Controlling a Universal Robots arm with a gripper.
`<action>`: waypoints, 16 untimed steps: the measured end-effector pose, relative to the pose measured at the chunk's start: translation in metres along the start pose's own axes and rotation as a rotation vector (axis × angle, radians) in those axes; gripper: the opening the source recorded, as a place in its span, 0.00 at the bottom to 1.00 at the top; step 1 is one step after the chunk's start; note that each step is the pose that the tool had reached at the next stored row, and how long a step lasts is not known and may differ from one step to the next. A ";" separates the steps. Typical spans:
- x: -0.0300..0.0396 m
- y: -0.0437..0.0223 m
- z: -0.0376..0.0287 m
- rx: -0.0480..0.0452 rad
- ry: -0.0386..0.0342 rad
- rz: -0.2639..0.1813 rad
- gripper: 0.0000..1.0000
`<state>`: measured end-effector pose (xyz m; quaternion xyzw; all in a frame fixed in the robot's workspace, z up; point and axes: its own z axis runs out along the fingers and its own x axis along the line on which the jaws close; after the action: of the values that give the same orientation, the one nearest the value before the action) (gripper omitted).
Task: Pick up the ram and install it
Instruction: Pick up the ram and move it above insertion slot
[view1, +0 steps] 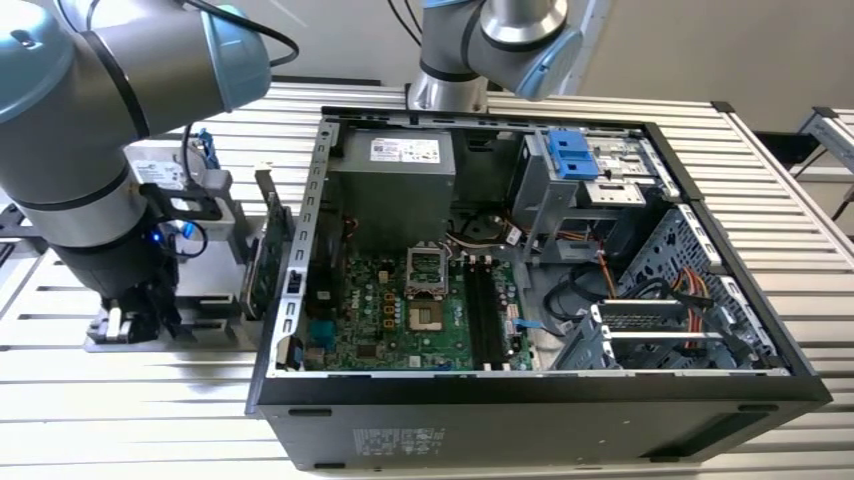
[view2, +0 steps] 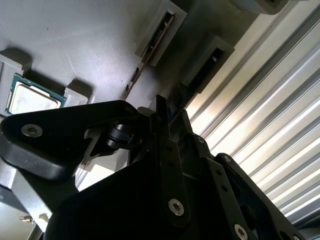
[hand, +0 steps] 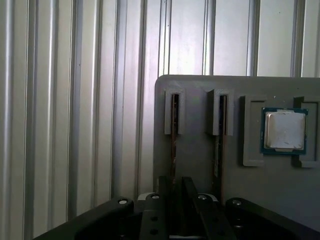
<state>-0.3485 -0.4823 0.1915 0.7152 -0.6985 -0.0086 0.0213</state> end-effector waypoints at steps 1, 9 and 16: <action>0.0000 0.0000 0.0000 0.0000 0.0000 0.000 1.00; -0.0001 0.0000 0.0000 0.0001 0.0000 0.000 0.00; -0.0001 0.0000 -0.0001 0.0000 0.0001 0.000 0.00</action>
<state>-0.3485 -0.4821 0.1916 0.7152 -0.6985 -0.0086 0.0214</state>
